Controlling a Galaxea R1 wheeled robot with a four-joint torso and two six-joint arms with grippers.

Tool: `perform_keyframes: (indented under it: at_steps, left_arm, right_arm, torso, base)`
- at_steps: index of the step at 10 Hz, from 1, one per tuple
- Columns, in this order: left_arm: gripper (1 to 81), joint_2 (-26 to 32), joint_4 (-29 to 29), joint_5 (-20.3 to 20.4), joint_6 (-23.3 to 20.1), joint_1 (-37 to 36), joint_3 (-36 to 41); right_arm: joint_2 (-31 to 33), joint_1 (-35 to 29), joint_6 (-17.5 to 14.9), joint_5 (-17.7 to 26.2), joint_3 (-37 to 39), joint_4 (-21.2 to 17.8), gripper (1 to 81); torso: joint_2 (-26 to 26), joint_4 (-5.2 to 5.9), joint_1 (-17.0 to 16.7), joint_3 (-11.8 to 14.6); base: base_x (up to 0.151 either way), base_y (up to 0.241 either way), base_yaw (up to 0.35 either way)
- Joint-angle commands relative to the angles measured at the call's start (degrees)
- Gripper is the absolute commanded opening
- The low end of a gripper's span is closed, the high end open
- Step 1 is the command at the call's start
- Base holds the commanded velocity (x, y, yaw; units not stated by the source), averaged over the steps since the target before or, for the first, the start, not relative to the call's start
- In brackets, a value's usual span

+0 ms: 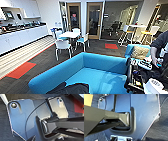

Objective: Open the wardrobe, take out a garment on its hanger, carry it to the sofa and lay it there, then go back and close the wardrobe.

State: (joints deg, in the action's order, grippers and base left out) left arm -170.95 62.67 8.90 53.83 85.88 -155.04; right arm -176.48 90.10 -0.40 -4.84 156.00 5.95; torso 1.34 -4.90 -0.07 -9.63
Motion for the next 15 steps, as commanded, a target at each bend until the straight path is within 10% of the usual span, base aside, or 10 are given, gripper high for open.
perform_keyframes:
  at_steps: [1,15]
  left_arm:
    - [81.1,0.08,-0.09,-2.13,-0.22,-1.54,0.09]
    - [81.1,0.08,-0.09,-2.13,-0.22,-1.55,0.09]
  right_arm:
    - [-0.39,-1.19,-0.21,3.43,-0.18,-0.06,81.1]
    - [-0.47,-1.37,-0.39,3.43,-0.18,0.20,81.1]
  torso:
    - [0.00,0.00,0.07,0.00]
    - [0.05,0.00,0.07,0.00]
  base:
    - [-0.086,0.000,0.000]
    - [-0.066,0.000,0.000]
